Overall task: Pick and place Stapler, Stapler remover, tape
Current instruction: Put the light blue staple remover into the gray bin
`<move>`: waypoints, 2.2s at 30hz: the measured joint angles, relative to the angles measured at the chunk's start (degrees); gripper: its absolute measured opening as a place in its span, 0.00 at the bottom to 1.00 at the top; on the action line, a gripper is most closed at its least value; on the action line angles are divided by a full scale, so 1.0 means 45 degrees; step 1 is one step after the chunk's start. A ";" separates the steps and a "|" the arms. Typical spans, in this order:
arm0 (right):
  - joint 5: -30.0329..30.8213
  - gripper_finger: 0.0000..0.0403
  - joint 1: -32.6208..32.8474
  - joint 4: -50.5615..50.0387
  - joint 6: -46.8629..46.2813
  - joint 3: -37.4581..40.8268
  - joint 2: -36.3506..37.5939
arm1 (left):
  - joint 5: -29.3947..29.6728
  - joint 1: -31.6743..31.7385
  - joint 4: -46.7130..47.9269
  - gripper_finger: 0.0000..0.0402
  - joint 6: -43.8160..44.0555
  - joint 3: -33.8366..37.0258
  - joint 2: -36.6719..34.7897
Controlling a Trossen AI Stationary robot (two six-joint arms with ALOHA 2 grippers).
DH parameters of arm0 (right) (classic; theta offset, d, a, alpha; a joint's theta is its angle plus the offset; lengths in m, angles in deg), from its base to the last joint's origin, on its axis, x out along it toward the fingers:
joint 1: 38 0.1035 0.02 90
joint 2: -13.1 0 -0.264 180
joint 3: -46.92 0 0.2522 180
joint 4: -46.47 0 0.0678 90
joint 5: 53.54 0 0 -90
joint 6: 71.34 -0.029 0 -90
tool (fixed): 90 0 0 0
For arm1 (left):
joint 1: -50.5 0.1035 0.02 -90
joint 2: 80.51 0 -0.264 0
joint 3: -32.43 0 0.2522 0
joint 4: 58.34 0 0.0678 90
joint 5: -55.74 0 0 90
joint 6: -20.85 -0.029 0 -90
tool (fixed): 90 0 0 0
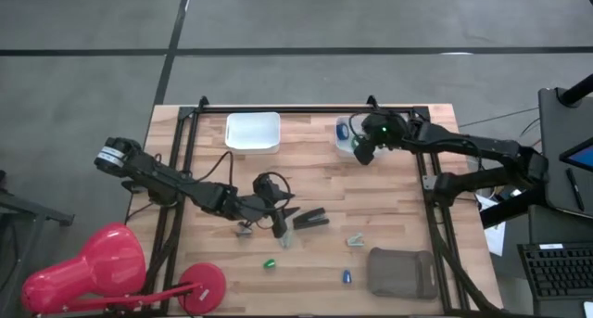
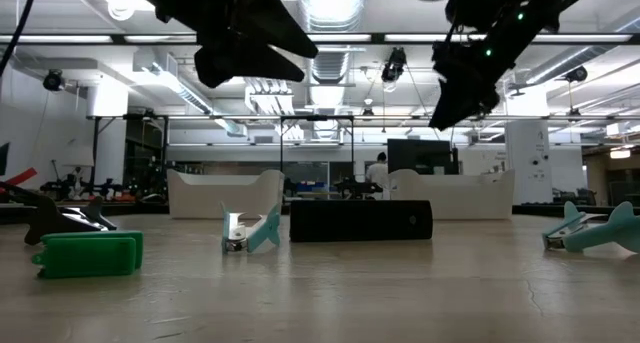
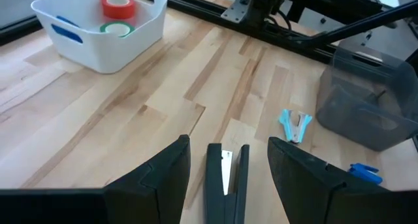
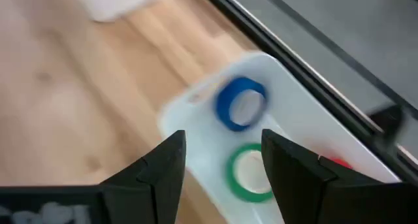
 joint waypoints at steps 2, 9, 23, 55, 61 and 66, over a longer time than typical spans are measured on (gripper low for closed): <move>-0.0483 0.48 0.0331 0.0114 0.0011 0.0000 0.0265 | 0.0001 0.0006 -0.0092 0.51 0.0140 0.0128 0.0000; -0.1544 0.47 0.1331 0.0701 0.0006 0.0000 0.0644 | 0.0001 0.0006 -0.0150 0.51 0.0183 0.0257 0.0000; -0.6865 0.48 0.3595 -0.0015 0.1237 0.0000 -0.0416 | -0.0150 -0.0045 -0.0125 0.51 -0.0082 0.0345 0.0000; -0.6962 0.32 0.7771 -0.1172 0.0725 0.0005 -0.3857 | -0.0281 -0.0703 -0.1271 0.51 -0.0638 0.1156 0.0000; -0.6957 0.33 0.8162 -0.0713 0.0652 0.0005 -0.4648 | -0.0283 -0.0713 -0.1270 0.51 -0.0553 0.1156 0.0000; -0.6952 0.30 0.8179 -0.0635 0.0669 0.0005 -0.5277 | -0.0286 -0.0713 -0.1271 0.51 -0.0459 0.1156 0.0000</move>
